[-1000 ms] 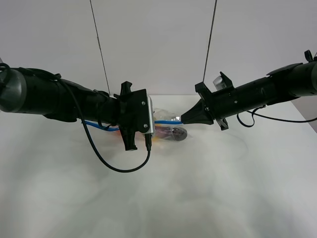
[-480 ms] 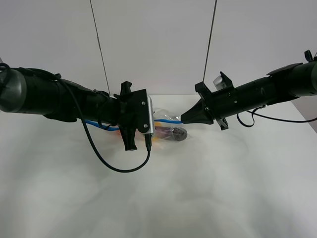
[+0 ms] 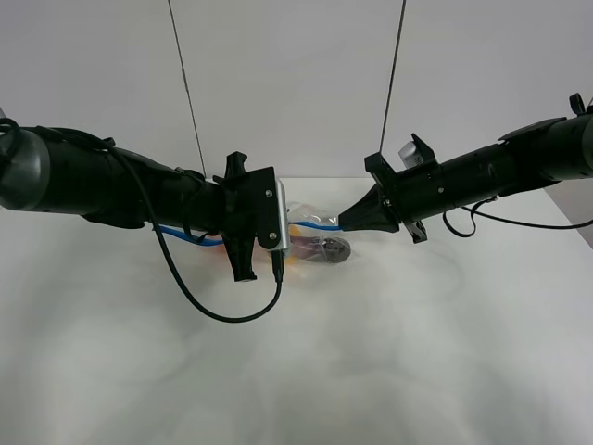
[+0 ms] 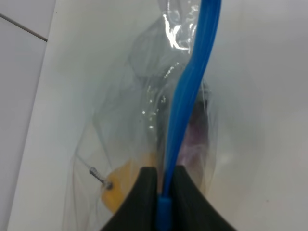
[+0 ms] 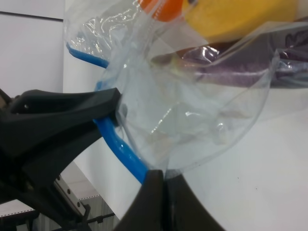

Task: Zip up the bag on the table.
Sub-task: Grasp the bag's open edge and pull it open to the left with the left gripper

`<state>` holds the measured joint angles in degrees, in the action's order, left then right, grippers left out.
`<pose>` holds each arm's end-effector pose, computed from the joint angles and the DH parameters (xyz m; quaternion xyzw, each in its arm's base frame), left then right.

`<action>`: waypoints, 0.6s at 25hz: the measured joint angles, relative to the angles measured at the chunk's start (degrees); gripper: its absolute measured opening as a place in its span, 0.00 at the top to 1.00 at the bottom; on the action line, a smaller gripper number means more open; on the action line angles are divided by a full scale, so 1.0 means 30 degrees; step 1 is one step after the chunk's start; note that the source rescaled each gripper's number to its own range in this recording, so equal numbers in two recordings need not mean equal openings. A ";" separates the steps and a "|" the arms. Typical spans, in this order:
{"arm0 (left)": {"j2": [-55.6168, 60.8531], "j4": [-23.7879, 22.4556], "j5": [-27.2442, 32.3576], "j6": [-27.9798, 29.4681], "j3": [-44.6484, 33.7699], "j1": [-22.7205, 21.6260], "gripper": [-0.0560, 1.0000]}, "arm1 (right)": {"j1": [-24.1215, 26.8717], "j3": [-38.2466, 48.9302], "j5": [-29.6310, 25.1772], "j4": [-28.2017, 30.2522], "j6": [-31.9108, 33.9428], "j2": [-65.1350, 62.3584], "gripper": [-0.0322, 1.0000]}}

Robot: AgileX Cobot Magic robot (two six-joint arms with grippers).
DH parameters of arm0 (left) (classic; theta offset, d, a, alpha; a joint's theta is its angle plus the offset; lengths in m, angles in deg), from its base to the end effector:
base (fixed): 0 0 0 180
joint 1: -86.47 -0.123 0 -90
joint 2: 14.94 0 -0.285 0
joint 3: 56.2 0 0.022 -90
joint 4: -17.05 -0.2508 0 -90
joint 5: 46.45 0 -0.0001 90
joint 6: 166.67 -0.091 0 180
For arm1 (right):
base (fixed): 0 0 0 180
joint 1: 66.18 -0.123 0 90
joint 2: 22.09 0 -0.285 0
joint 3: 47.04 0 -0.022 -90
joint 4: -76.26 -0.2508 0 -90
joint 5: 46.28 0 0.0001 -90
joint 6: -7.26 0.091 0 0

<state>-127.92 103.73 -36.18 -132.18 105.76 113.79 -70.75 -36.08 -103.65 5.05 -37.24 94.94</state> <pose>0.3318 -0.1897 0.1779 0.6475 0.6383 0.0326 0.4149 0.3572 0.1014 0.1902 -0.0311 0.8786 0.4595 0.1265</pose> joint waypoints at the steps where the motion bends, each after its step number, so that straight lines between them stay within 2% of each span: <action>1: 0.0000 0.0000 -0.0144 -0.0099 0.0000 0.0018 0.94 | 0.0000 0.0000 0.0000 -0.0019 0.0023 0.0000 0.97; 8: 0.0180 0.0000 -0.1208 -0.1267 0.0000 -0.0144 0.94 | -0.0011 0.0000 0.0000 -0.0409 0.0062 0.0000 0.97; 15: 0.0923 0.0000 -0.1060 -0.2216 0.0000 -0.1891 0.94 | -0.0011 -0.0034 -0.0041 -0.0749 0.0123 0.0000 0.97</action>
<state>-125.16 103.73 -39.36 -138.83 105.76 108.12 -70.78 -36.18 -103.77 2.81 -36.87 94.94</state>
